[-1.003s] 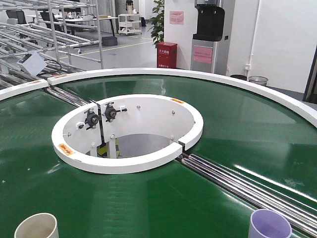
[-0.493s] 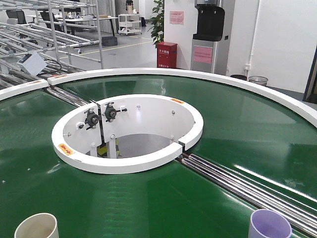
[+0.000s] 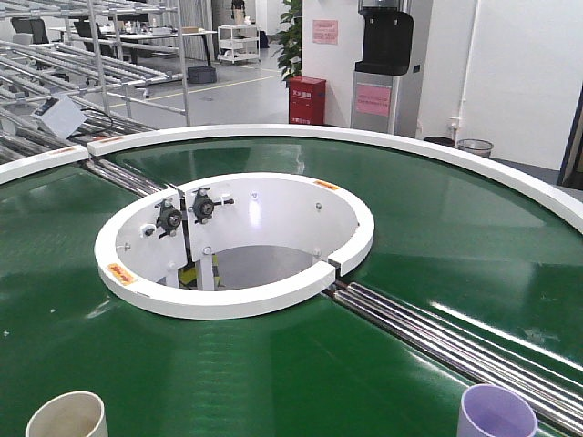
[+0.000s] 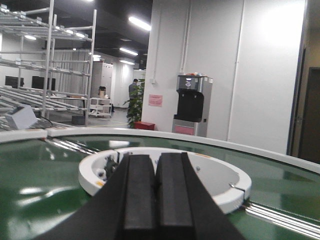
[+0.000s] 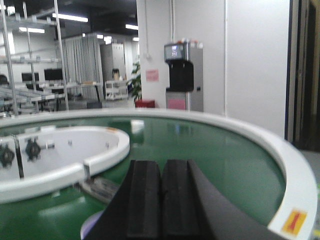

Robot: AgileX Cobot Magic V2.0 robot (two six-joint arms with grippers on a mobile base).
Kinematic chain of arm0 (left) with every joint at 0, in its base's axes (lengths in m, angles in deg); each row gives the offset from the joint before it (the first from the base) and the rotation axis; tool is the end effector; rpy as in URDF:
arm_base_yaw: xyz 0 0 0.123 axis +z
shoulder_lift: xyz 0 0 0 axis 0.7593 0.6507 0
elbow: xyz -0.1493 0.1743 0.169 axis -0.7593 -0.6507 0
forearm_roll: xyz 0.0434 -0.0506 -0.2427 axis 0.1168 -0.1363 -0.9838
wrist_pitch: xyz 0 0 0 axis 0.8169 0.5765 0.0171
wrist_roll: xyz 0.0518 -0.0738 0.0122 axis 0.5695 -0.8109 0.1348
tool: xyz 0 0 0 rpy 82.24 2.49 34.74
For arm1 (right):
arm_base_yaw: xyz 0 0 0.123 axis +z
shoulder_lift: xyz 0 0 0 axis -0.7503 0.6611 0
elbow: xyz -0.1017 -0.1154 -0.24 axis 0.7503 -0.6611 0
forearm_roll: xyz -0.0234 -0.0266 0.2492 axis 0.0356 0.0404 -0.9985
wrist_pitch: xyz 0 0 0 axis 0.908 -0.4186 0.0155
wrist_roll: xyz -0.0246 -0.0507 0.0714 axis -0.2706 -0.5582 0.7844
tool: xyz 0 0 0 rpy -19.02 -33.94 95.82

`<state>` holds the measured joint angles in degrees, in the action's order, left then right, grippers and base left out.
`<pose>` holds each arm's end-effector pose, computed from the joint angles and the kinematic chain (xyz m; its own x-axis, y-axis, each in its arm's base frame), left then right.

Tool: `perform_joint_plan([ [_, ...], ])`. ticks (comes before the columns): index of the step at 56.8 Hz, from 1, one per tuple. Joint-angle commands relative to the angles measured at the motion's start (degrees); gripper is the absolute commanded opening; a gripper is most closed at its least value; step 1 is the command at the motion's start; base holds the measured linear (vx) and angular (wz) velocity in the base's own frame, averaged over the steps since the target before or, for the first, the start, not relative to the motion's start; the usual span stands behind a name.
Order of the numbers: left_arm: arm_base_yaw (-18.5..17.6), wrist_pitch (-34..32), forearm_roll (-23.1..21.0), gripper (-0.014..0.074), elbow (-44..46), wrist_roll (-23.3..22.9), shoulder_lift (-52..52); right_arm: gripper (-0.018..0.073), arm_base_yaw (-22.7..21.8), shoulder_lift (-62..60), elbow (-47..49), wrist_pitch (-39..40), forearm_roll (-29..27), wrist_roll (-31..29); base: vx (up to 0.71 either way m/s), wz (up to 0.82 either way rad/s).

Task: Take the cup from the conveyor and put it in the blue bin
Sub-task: 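Lower both grippers toward the cream and lavender cups on the conveyor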

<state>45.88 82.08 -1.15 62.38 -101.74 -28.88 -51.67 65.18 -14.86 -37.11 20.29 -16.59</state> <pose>0.0455 -0.0034 0.2586 0.2729 -0.2069 -0.9395 0.1221 0.9762 -0.1795 0.0461 -0.0026 0.2576 0.1994 0.0625 -0.9779 0.0406 0.9966 0.0719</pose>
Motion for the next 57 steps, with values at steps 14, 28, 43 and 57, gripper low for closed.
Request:
perform_joint_plan([
  [14, 0.1, 23.98, 1.59, -0.0003, 27.14, 17.56, 17.52, -0.0009, -0.25, 22.58, 23.28, -14.05, 6.59, -0.47, 0.0, 0.0],
  [28, 0.1, 23.92, 1.54, 0.0021, 27.34, 17.71, 30.31, -0.0002, -0.25, 36.42, 23.27, -13.13, 6.47, -0.47, 0.0, 0.0],
  [43, 0.1, 25.22, 1.6, 0.0206, 27.34, 17.71, 39.38, 0.006, -0.25, 41.79, 23.27, -12.59, 6.52, -0.47, 0.0, 0.0],
  [57, 0.1, 24.55, 1.07, 0.0375, 27.34, 17.71, 47.0, 0.0243, -0.25, 42.27, 23.27, -12.4, 6.52, -0.47, 0.0, 0.0],
])
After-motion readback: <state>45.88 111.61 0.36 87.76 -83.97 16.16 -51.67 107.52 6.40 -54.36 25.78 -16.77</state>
